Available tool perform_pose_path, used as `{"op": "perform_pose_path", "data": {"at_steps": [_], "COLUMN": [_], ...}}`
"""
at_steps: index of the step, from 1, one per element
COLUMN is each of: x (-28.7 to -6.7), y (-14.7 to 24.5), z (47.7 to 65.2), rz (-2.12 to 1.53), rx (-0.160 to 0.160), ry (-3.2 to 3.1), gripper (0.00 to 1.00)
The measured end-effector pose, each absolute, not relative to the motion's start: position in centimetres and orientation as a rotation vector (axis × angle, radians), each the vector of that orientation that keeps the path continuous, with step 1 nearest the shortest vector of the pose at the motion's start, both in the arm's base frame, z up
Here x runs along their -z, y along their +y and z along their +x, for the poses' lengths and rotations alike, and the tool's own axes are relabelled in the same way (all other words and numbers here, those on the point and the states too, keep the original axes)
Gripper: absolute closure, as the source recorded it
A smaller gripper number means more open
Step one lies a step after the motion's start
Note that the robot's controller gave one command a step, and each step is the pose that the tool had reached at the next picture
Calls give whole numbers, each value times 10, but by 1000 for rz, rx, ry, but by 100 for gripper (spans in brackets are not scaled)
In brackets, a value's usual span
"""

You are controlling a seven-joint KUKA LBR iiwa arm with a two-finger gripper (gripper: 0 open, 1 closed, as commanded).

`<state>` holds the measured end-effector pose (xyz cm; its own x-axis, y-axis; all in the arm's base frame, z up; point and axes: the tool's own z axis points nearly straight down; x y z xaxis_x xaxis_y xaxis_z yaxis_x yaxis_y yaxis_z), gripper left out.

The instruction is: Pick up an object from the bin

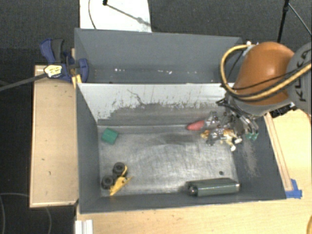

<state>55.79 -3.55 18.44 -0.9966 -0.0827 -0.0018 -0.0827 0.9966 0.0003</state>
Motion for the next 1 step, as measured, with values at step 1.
{"op": "perform_pose_path", "data": {"at_steps": [1], "x": [-220], "y": [-39], "z": [560], "rz": [-243], "rx": [-2], "ry": [3135], "gripper": [100]}}
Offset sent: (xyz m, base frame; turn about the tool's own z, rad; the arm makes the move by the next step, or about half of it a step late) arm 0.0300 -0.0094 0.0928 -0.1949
